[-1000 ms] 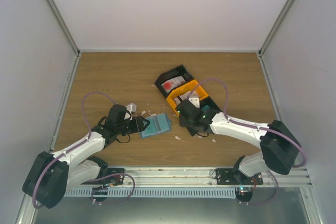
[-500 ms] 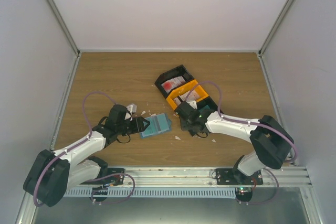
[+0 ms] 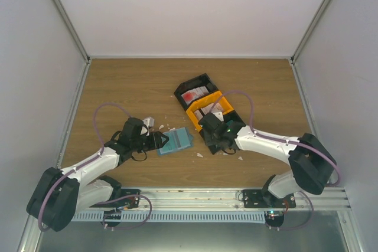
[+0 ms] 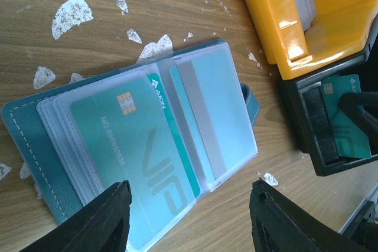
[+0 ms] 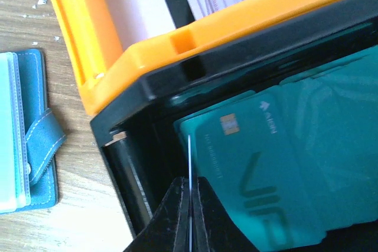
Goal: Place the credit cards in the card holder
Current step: Pick up the credit card from the storage box, then insert the credit card into the card holder.
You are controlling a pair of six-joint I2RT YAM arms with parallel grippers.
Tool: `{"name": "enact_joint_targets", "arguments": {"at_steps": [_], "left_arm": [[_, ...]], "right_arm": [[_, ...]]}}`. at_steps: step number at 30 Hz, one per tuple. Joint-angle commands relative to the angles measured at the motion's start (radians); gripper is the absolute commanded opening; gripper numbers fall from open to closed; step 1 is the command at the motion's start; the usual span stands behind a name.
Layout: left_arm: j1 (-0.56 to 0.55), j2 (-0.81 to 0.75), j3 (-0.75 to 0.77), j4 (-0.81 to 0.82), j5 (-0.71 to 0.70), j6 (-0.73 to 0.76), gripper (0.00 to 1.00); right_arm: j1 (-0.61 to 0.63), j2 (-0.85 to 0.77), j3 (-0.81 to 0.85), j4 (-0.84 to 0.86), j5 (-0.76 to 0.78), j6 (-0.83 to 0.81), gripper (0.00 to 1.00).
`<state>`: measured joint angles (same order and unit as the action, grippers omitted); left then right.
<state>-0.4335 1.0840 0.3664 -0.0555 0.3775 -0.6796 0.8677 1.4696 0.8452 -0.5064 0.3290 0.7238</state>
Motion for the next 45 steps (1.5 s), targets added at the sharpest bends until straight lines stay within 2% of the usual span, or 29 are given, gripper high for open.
{"name": "enact_joint_targets", "arguments": {"at_steps": [1, 10, 15, 18, 22, 27, 33, 36, 45], "left_arm": [[0.004, -0.005, 0.014, 0.052, 0.01, 0.016, 0.57], [0.004, -0.018, 0.007, 0.088, 0.047, 0.007, 0.59], [0.003, -0.032, 0.005, 0.142, 0.098, -0.005, 0.66], [0.003, -0.04, 0.001, 0.203, 0.146, -0.028, 0.72], [0.002, -0.048, -0.014, 0.335, 0.245, -0.089, 0.77], [0.002, -0.056, -0.068, 0.563, 0.358, -0.194, 0.79], [-0.007, -0.067, -0.124, 0.753, 0.403, -0.285, 0.8], [-0.015, -0.073, -0.133, 0.799, 0.41, -0.297, 0.75], [-0.018, -0.135, -0.141, 0.798, 0.405, -0.29, 0.4]], "right_arm": [[0.001, -0.033, 0.016, -0.02, 0.024, 0.019, 0.01], [0.0, -0.108, 0.034, -0.046, 0.056, 0.02, 0.0], [-0.001, -0.221, 0.025, 0.008, 0.037, 0.002, 0.01], [-0.002, -0.299, -0.008, 0.121, -0.044, -0.023, 0.0], [-0.007, -0.36, -0.07, 0.334, -0.232, -0.022, 0.01], [-0.013, -0.361, -0.116, 0.535, -0.387, 0.026, 0.01], [-0.03, -0.343, -0.162, 0.75, -0.569, 0.079, 0.0], [-0.032, -0.308, -0.173, 0.826, -0.64, 0.114, 0.0], [-0.033, -0.227, -0.184, 0.935, -0.736, 0.188, 0.01]]}}
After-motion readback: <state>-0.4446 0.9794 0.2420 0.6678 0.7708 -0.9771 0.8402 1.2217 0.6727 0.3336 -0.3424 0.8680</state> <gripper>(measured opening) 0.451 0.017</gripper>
